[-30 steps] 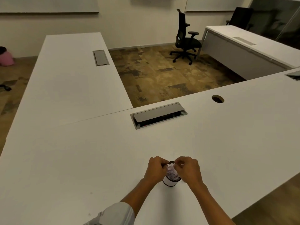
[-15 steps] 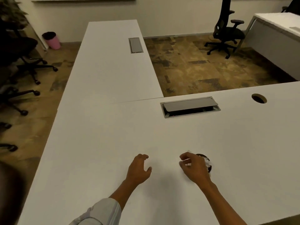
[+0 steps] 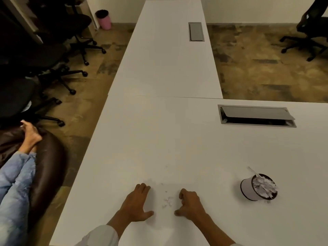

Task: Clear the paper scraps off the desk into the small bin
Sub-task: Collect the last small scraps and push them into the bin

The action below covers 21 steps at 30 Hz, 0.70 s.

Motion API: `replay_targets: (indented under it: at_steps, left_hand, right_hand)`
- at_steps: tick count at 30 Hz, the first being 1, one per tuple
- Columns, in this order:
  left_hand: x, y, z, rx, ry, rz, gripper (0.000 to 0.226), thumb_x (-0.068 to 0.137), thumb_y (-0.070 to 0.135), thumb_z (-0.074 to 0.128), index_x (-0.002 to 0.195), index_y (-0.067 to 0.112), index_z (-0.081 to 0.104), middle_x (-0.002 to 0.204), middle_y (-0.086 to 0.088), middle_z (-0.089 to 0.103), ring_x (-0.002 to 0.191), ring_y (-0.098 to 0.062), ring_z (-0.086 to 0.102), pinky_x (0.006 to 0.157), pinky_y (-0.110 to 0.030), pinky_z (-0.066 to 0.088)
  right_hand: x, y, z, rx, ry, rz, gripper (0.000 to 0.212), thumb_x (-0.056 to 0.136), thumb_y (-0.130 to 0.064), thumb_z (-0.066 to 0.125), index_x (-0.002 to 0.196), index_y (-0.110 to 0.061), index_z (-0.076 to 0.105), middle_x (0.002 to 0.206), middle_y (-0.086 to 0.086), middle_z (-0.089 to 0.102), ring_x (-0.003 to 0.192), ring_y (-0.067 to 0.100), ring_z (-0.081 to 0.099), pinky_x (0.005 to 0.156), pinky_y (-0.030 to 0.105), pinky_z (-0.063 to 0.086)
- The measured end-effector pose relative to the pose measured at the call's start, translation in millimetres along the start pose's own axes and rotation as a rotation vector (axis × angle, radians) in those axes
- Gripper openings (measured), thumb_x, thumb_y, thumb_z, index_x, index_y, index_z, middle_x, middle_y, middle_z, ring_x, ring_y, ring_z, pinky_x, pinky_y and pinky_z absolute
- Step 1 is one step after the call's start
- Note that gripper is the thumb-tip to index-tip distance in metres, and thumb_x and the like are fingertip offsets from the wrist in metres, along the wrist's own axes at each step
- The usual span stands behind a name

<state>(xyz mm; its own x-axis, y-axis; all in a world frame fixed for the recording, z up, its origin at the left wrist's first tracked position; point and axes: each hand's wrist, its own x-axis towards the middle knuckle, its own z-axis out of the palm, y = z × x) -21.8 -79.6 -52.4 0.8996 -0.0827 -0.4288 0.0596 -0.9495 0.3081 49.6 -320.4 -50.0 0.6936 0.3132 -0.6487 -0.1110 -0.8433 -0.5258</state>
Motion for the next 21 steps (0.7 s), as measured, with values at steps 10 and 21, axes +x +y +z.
replay_targets:
  at_steps: [10, 21]
  left_hand:
    - [6.8, 16.4, 8.9, -0.115, 0.064, 0.018, 0.099, 0.068, 0.067, 0.060, 0.144, 0.015, 0.025, 0.140, 0.000, 0.036, 0.123, -0.017, 0.043, 0.097, -0.031, 0.048]
    - [10.5, 43.6, 35.0, -0.039, 0.033, 0.213, 0.078, 0.053, 0.029, 0.088, 0.125, 0.017, 0.060, 0.128, -0.003, 0.063, 0.116, -0.017, 0.061, 0.094, -0.023, 0.052]
  right_hand:
    - [43.6, -50.6, 5.6, -0.143, 0.169, -0.256, 0.053, 0.067, -0.036, 0.080, 0.113, -0.027, 0.054, 0.107, -0.009, 0.054, 0.090, 0.010, 0.060, 0.069, 0.016, 0.047]
    - [80.2, -50.4, -11.4, -0.634, -0.023, -0.534, 0.071, 0.092, -0.041, 0.049, 0.152, -0.016, 0.021, 0.163, 0.008, 0.002, 0.149, 0.025, 0.003, 0.123, 0.040, 0.008]
